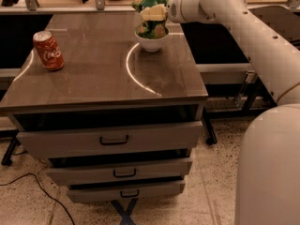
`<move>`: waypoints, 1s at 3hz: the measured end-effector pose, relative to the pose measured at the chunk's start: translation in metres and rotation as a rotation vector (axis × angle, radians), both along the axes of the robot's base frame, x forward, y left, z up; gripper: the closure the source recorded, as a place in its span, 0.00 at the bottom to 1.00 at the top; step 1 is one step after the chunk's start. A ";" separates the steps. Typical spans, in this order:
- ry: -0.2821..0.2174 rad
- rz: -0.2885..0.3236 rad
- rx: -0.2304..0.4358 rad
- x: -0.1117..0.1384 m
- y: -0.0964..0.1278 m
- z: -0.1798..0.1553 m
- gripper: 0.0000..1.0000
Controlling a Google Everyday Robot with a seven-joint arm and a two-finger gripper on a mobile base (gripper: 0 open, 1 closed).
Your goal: Pick green rice chip bag from white bowl and place on counter
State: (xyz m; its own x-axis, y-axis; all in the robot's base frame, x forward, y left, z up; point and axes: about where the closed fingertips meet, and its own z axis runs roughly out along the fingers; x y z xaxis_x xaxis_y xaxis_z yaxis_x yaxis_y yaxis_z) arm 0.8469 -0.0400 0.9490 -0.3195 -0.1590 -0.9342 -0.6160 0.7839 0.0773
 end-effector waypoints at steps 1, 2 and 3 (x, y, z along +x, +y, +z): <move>-0.007 -0.010 0.010 0.003 0.001 0.002 0.64; -0.045 -0.013 0.014 0.009 0.001 0.013 0.86; -0.163 -0.014 0.033 0.026 0.001 0.058 1.00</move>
Offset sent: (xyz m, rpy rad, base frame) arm 0.0176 -0.0074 0.0377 0.0185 -0.1133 -0.0248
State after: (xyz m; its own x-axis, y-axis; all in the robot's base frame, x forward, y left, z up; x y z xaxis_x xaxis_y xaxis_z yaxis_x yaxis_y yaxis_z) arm 0.8724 -0.0392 1.0068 -0.1654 -0.1239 -0.9784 -0.6112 0.7915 0.0030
